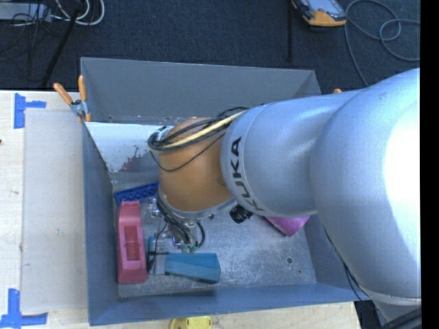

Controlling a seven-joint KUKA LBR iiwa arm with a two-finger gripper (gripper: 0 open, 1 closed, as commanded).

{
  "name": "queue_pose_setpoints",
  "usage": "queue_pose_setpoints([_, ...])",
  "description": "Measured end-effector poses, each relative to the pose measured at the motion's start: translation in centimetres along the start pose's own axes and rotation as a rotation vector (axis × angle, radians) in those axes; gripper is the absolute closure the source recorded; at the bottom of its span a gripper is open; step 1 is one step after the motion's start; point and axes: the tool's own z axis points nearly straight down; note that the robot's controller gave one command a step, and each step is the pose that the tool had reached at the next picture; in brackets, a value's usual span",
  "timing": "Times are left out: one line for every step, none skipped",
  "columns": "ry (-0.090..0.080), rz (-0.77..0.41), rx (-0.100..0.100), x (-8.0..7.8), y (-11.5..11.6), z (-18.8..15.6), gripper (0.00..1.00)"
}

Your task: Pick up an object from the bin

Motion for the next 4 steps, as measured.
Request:
queue_pose_setpoints([-0.007, 0.004, -0.002, -0.2, -0.1, -0.5, 0.00])
queue_pose_setpoints([-0.023, -0.015, -0.006, 4.0, -5.8, 5.8, 0.00])
queue_pose_setpoints([-0.012, -0.027, -0.003, 3.5, -6.5, 1.5, 0.00])
queue_pose_setpoints([-0.025, -0.013, -0.007, 3.9, -5.8, 5.9, 0.00])
